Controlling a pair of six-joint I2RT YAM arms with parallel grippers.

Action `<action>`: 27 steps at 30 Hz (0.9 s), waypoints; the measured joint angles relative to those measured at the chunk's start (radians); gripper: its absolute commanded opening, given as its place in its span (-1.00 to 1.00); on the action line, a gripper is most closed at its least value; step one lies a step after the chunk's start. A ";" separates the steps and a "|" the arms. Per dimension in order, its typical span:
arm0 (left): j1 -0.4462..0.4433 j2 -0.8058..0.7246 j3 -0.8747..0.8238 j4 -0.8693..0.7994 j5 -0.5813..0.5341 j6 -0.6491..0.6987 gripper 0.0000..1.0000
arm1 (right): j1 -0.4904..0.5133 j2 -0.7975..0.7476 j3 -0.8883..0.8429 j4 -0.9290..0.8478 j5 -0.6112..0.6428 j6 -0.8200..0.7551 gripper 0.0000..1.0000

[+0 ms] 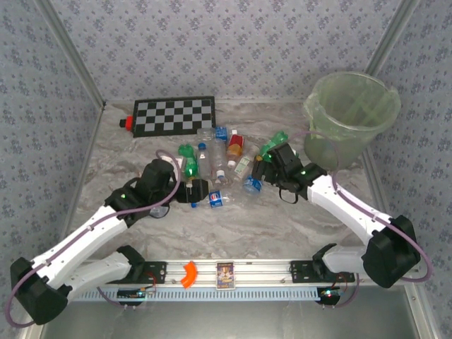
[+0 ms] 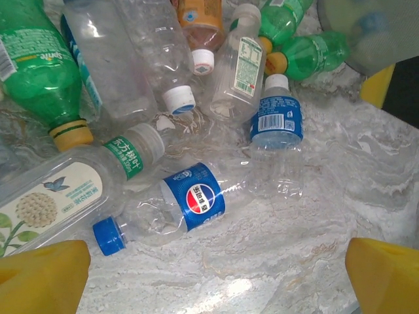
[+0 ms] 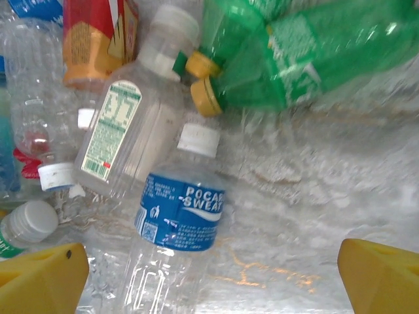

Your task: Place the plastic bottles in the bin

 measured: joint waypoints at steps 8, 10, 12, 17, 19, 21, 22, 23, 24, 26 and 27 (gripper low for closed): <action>0.000 0.063 0.001 0.024 0.039 0.029 1.00 | 0.005 0.069 -0.056 0.127 -0.101 0.095 0.78; 0.000 0.063 0.002 0.033 0.044 0.034 0.99 | 0.005 0.101 -0.069 0.169 -0.128 0.117 0.73; 0.000 0.063 0.009 0.034 0.047 0.037 1.00 | 0.005 0.123 -0.093 0.206 -0.149 0.138 0.73; 0.000 0.063 0.043 0.034 0.047 0.037 1.00 | 0.005 0.171 -0.137 0.267 -0.185 0.187 0.70; 0.000 0.063 0.052 0.034 0.047 0.037 1.00 | 0.005 0.186 -0.147 0.287 -0.197 0.201 0.69; 0.000 0.063 0.055 0.034 0.047 0.037 1.00 | 0.005 0.204 -0.148 0.305 -0.208 0.209 0.69; 0.000 0.063 0.055 0.034 0.047 0.037 0.99 | 0.005 0.216 -0.148 0.319 -0.216 0.214 0.69; 0.000 0.063 0.055 0.034 0.046 0.037 1.00 | 0.006 0.228 -0.148 0.328 -0.222 0.219 0.68; 0.000 0.063 0.055 0.034 0.046 0.037 1.00 | 0.007 0.242 -0.148 0.340 -0.229 0.223 0.68; 0.000 0.063 0.056 0.034 0.046 0.037 0.99 | 0.008 0.266 -0.148 0.359 -0.239 0.227 0.64; 0.000 0.063 0.056 0.034 0.046 0.037 0.99 | 0.008 0.277 -0.148 0.367 -0.245 0.230 0.63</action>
